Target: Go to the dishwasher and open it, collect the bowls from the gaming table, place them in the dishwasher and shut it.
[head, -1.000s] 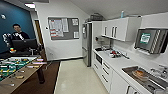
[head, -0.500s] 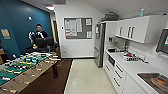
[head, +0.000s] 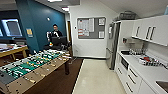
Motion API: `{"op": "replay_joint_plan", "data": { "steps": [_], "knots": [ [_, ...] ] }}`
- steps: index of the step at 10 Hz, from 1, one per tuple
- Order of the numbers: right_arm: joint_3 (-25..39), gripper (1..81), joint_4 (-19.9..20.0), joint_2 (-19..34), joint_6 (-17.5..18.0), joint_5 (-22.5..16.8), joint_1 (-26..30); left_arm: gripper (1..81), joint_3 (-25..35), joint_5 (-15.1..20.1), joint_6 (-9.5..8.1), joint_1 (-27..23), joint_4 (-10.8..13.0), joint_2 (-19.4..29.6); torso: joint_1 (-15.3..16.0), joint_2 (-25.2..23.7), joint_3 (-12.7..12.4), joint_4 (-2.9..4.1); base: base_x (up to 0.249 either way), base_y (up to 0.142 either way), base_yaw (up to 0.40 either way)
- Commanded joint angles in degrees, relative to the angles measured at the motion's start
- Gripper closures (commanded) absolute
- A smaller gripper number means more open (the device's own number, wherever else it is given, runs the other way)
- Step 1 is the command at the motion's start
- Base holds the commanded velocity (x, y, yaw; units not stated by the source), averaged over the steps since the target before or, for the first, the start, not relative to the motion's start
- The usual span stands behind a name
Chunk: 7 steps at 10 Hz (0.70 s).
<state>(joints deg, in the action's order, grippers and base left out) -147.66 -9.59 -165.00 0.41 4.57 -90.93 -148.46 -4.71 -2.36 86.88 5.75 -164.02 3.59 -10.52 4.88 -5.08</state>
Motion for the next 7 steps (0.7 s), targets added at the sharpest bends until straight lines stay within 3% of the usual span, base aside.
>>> {"op": "replay_joint_plan", "data": {
  "steps": [1,7],
  "knots": [
    [0.02,1.0,0.45,0.61,-0.24,-2.55,3.07,1.0,0.01,2.42,0.17,-2.81,-0.39,0.54,0.0,-0.02,0.0,0.0,0.0,0.0,0.371],
    [-0.42,1.0,0.1,0.17,-0.24,-2.46,3.16,1.0,0.01,2.51,0.17,-2.72,-0.39,0.01,0.0,-0.02,0.0,0.0,0.0,0.0,0.371]
  ]
}}
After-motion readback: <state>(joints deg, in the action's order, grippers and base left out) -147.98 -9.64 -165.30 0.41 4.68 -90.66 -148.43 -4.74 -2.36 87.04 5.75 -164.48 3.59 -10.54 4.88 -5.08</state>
